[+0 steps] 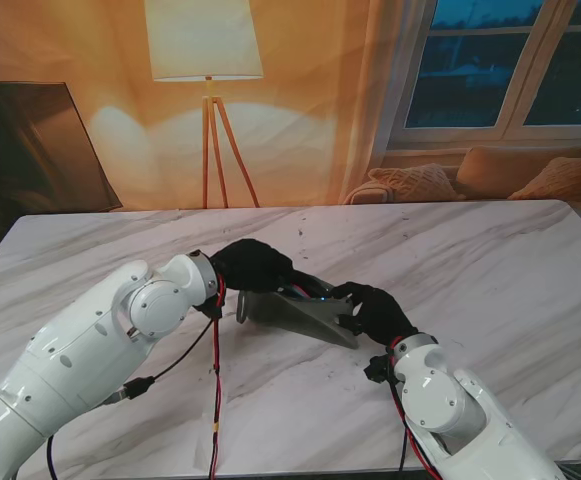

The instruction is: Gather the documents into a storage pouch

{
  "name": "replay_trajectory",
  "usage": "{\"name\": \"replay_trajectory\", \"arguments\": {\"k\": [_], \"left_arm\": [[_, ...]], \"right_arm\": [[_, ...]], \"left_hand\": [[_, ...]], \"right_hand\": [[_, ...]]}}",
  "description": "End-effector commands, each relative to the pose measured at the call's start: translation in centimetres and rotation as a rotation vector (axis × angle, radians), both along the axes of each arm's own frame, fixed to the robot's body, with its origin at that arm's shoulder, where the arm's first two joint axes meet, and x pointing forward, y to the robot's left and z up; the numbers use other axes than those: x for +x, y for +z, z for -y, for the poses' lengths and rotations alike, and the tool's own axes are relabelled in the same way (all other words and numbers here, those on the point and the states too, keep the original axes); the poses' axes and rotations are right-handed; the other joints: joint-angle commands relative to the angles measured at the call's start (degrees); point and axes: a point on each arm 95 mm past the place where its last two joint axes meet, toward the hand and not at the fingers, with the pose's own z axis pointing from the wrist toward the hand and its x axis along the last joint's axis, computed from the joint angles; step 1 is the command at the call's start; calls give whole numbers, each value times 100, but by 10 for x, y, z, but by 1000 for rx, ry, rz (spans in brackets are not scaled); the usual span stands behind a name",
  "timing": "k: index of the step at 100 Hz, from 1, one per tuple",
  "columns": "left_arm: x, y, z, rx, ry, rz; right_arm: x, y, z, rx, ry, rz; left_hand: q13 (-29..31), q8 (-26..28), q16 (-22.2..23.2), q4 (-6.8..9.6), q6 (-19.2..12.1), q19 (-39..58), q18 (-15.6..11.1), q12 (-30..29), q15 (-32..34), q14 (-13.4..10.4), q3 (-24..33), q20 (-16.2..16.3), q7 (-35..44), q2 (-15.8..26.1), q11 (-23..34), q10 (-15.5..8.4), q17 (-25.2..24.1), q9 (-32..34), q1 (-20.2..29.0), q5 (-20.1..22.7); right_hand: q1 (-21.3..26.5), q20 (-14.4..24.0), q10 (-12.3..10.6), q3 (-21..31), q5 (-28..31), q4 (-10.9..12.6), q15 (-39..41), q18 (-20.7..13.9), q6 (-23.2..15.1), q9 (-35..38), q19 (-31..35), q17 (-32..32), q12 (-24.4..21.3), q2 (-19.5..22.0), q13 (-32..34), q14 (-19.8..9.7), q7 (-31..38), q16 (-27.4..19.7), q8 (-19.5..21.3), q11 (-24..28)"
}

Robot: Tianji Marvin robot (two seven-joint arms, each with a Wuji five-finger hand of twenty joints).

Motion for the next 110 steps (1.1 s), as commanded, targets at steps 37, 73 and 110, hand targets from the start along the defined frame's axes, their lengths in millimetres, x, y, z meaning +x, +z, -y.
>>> {"name": "replay_trajectory", "arguments": {"k": [37, 73, 110], "left_arm": [[1, -6, 5, 78, -54, -81], [-3, 6, 2, 34, -36, -13], [-13, 21, -30, 38, 88, 147]], "right_arm": [[-1, -3, 0, 1, 2, -8], [0, -3, 0, -1, -9, -6], [0, -2, -2, 0, -10, -9]], "left_hand": [[-695, 233, -355, 369, 120, -424, -362, -466, -649, -171, 230, -112, -722, 466, -478, -15, -883, -765, -872, -511], [-635, 427, -22, 414, 91, -323, -391, -192, -249, -39, 370, 126, -716, 306, -36, -7, -894, -539, -894, -453], [-565, 407, 70, 320, -64, -401, -332, -2, -205, -154, 1004, 68, -542, 50, -68, -141, -717, -923, -235, -542]], "right_hand": [[230, 41, -92, 102, 167, 147, 33, -122, 144, 101, 51, 14, -33, 170, 98, -140, 97, 4, 65, 61], [633, 33, -17, -47, 343, -247, 247, -174, 178, 339, 162, 221, 108, 219, 287, -138, 201, -234, 71, 117], [805, 34, 5, -188, 484, -403, 376, -179, 174, 521, 272, 293, 187, 309, 365, -175, 252, -233, 3, 74]]}}
